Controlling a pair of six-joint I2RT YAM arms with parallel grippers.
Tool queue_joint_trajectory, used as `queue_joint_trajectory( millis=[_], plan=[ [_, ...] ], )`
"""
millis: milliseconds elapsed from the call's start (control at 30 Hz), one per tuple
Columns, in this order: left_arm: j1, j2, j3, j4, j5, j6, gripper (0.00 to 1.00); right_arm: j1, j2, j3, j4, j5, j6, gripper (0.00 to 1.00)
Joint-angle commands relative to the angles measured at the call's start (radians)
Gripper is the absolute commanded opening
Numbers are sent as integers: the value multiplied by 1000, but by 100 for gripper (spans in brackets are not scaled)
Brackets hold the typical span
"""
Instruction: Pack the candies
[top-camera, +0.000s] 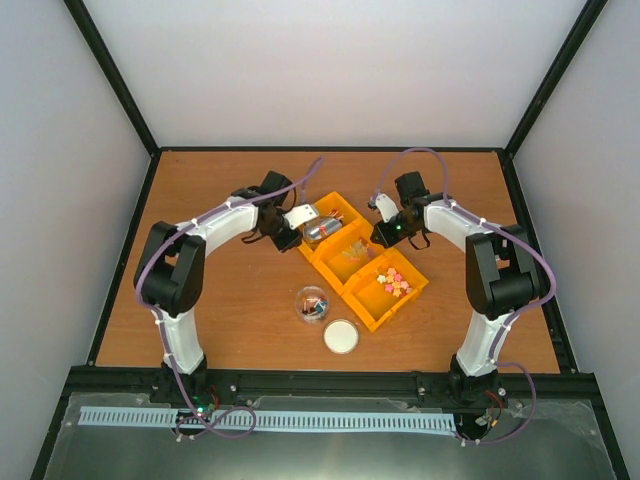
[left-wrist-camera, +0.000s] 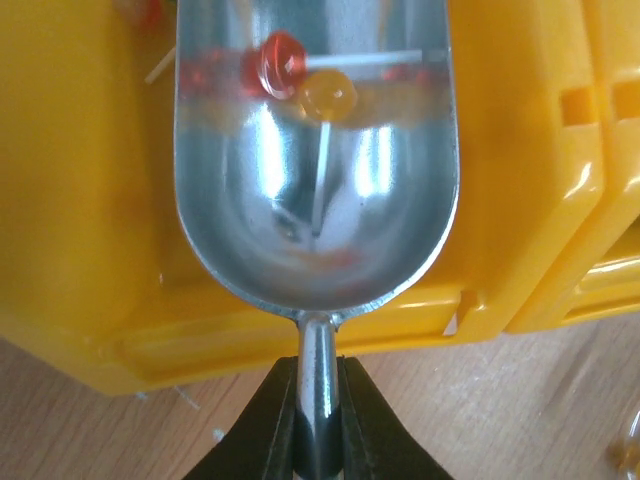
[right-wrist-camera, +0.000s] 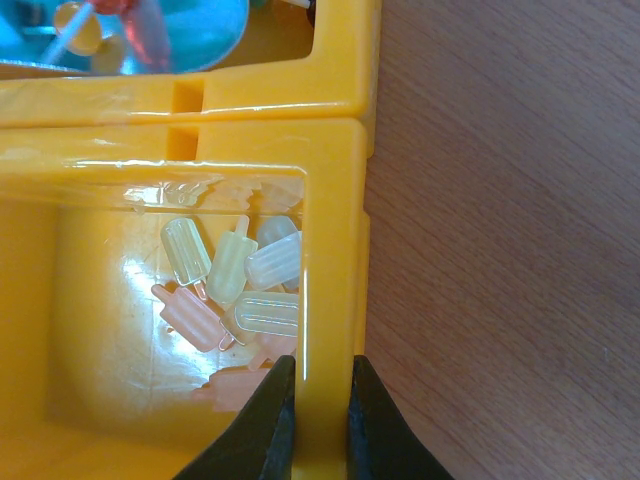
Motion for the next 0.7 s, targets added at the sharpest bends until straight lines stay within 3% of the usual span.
queue_joint_trajectory(
  millis=[0,433,667],
  plan=[
    [23,-43,17,-16,14,44,1,2,26,-1,28,-1,9,3],
    [30,-129,59,-102,5,98,1,-5,19,-5,30,7,10,3],
    [42,-144,103,-280,-70,169,1,-8,1,-9,37,22,13,3]
  ],
)
